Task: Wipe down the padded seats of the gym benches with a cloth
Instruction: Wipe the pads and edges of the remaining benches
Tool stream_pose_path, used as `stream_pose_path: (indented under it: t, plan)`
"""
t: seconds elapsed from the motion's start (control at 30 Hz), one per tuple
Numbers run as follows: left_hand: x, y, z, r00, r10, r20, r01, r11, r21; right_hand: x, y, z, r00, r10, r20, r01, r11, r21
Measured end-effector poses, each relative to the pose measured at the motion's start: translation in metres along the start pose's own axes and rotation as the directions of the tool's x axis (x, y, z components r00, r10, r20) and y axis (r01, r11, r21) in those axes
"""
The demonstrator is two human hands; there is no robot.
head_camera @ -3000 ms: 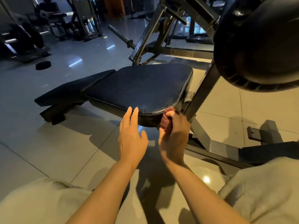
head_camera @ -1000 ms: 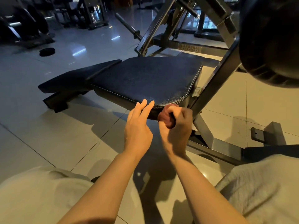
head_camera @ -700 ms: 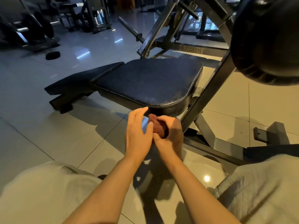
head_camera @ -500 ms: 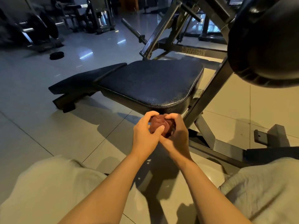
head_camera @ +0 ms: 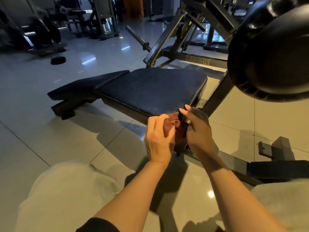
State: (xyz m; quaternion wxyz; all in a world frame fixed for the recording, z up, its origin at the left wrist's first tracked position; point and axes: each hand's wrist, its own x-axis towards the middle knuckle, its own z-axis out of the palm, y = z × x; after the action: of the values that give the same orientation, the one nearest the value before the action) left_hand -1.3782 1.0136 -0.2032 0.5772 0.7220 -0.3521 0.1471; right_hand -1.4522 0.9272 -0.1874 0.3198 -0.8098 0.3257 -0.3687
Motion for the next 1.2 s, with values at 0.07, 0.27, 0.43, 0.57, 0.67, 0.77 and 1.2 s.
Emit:
stream_pose_path:
  t: [0.07,0.27,0.43,0.57,0.67,0.77,1.2]
  plan:
    - [0.001,-0.010,-0.013,0.989,-0.037,-0.145,0.048,0.996,0.076,0.000,-0.001,0.004,1.000,-0.003,-0.020,0.002,0.999,-0.043]
    - [0.003,-0.006,-0.012,0.989,0.143,0.030,-0.145,0.985,0.092,-0.005,-0.011,0.028,0.995,-0.077,-0.059,0.065,0.980,-0.186]
    - [0.006,-0.014,-0.013,0.999,0.016,0.036,-0.020,0.993,0.113,-0.006,-0.011,0.031,0.987,-0.098,-0.127,0.075,0.981,-0.177]
    - [0.012,-0.030,-0.035,0.873,-0.359,-0.331,0.400,0.914,0.062,-0.007,-0.008,0.032,0.979,-0.123,-0.162,0.099,0.984,-0.148]
    - [0.028,-0.030,-0.034,0.859,-0.388,-0.335,0.403,0.915,-0.025,-0.007,-0.007,0.036,0.973,-0.156,-0.171,0.134,0.982,-0.133]
    - [0.032,-0.021,-0.023,0.928,-0.296,-0.228,0.288,0.955,-0.066,-0.007,-0.008,0.035,0.982,-0.116,-0.148,0.093,0.983,-0.157]
    - [-0.008,0.013,0.025,0.969,0.225,0.100,-0.219,0.974,-0.063,-0.009,0.001,-0.008,0.945,0.250,-0.213,-0.169,0.926,0.336]
